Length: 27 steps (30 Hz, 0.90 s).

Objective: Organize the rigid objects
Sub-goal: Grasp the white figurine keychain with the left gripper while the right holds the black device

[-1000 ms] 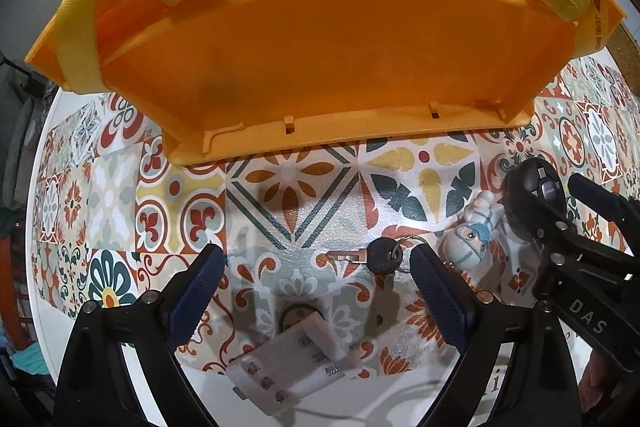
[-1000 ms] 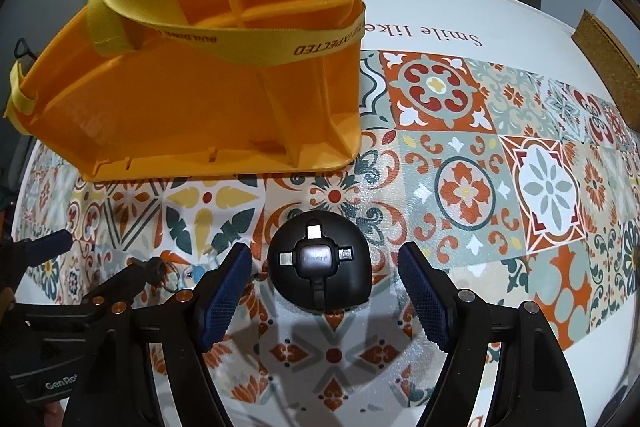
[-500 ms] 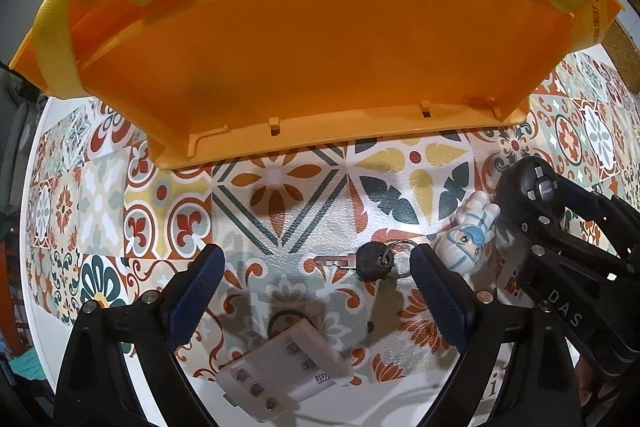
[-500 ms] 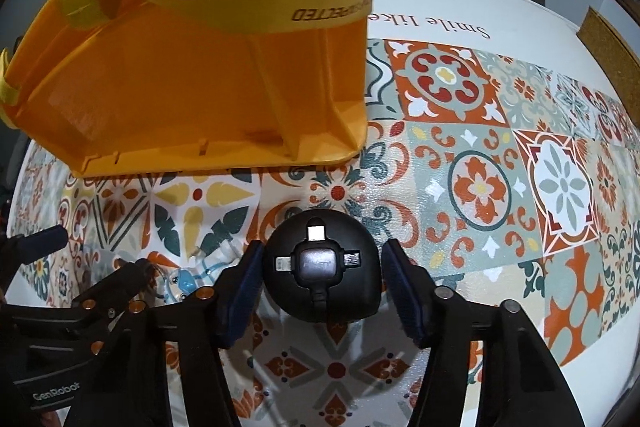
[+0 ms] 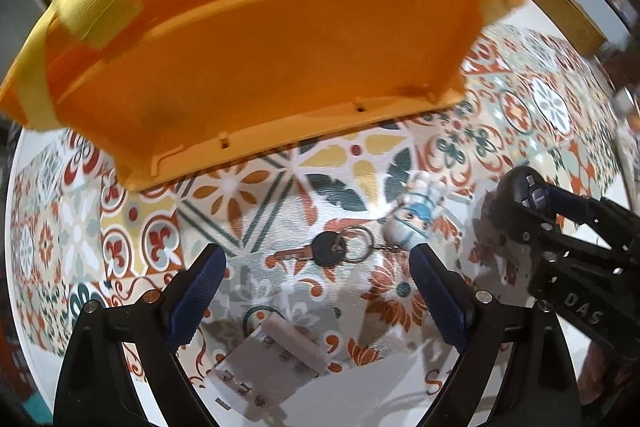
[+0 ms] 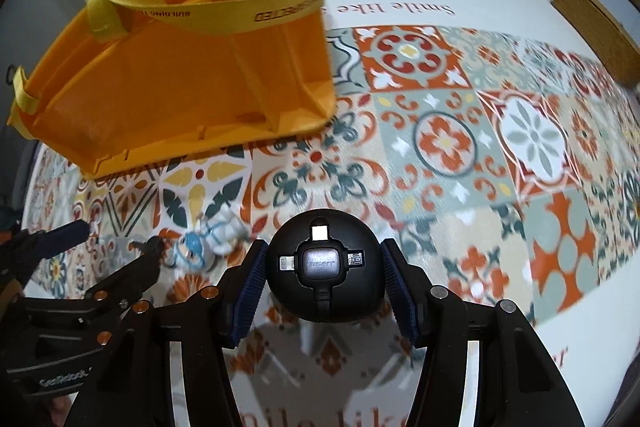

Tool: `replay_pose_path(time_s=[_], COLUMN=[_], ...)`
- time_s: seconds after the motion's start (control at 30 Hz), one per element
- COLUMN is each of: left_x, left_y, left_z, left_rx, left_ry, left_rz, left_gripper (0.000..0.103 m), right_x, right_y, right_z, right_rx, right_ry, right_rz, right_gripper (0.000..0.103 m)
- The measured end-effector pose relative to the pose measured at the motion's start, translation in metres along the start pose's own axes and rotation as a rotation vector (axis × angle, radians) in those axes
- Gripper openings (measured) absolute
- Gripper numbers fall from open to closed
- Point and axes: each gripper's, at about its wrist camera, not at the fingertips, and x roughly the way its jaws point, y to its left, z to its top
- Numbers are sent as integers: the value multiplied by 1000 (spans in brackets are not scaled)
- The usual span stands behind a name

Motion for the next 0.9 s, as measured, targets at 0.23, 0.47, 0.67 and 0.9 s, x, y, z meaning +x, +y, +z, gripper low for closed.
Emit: replay_pose_path(time_s=[0.23,0.47,0.67,0.9], left_x=[3,12,21,34], left_y=[-23,-41,-51,-51], left_z=[4,11,14,12], left_rx=[135,199,207,185], left_ry=[-27,-35,-32,6], left_rz=[-20,-35,-70,-106], left_gripper=[92,77,65,41], right_x=[-19,-18,-17,-16], right_y=[-15,-27,-30,-30], right_z=[-13,-19,-20,-19], right_rx=[63,97,105,106], right_ry=[6,34,44,45], right_rz=[-37,-49,-54,-52], right_gripper=[56,56,56,56])
